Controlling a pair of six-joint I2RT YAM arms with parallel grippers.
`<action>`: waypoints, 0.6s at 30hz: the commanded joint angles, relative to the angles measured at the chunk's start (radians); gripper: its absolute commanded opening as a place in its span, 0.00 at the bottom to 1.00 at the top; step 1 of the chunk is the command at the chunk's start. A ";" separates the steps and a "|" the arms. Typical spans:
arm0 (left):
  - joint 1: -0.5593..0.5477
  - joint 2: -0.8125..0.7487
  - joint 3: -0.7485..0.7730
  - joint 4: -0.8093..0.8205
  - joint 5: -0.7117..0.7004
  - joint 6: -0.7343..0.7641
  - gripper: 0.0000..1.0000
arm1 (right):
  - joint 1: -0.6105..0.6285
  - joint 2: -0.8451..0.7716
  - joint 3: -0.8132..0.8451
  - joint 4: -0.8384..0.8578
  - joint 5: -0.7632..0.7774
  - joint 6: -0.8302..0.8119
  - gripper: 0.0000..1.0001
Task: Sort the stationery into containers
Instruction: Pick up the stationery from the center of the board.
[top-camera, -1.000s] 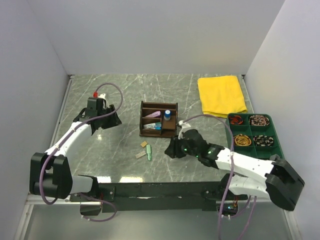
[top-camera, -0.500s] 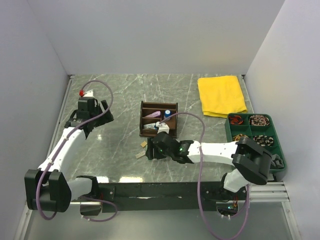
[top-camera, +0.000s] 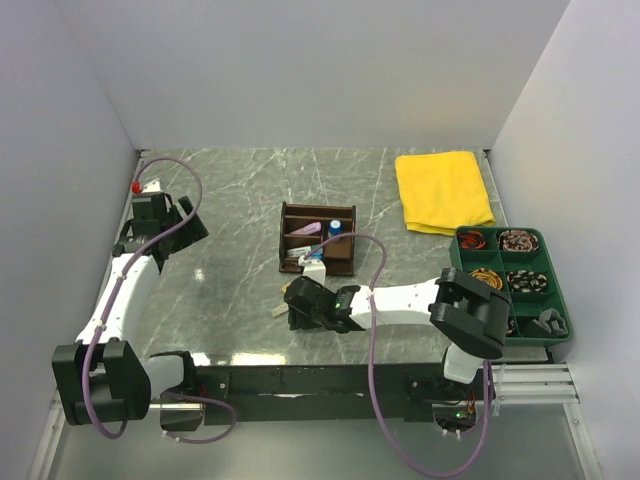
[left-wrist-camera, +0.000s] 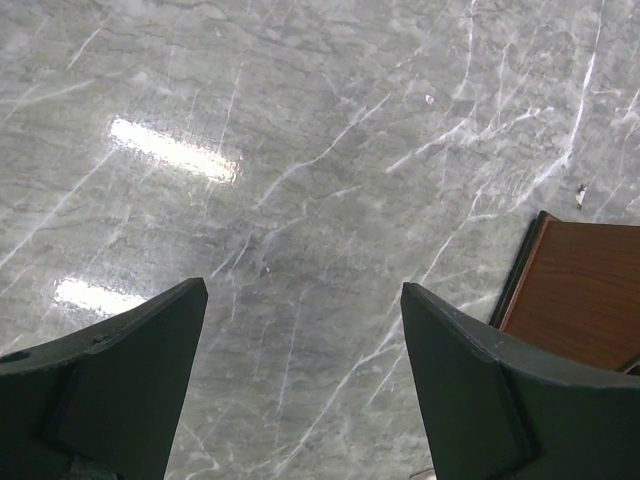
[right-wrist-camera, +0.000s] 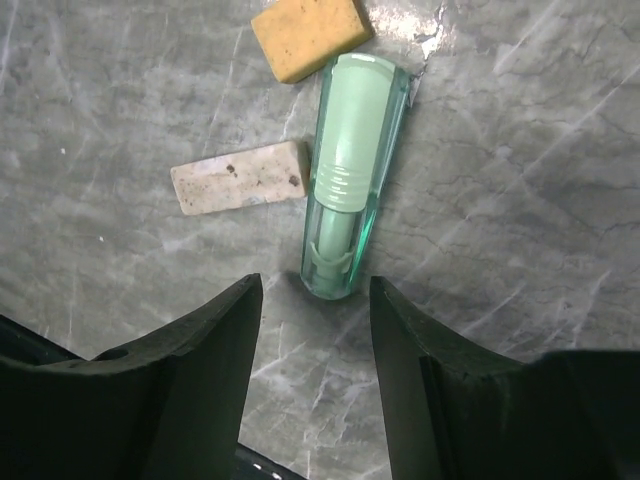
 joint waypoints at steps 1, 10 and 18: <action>0.026 -0.020 0.016 0.014 0.054 0.005 0.85 | 0.001 0.034 0.040 -0.018 0.060 0.032 0.55; 0.057 0.006 0.014 0.015 0.099 -0.001 0.85 | 0.001 0.110 0.069 -0.042 0.060 0.054 0.50; 0.087 0.008 0.013 0.030 0.126 -0.009 0.85 | -0.002 0.161 0.075 -0.087 0.049 0.113 0.49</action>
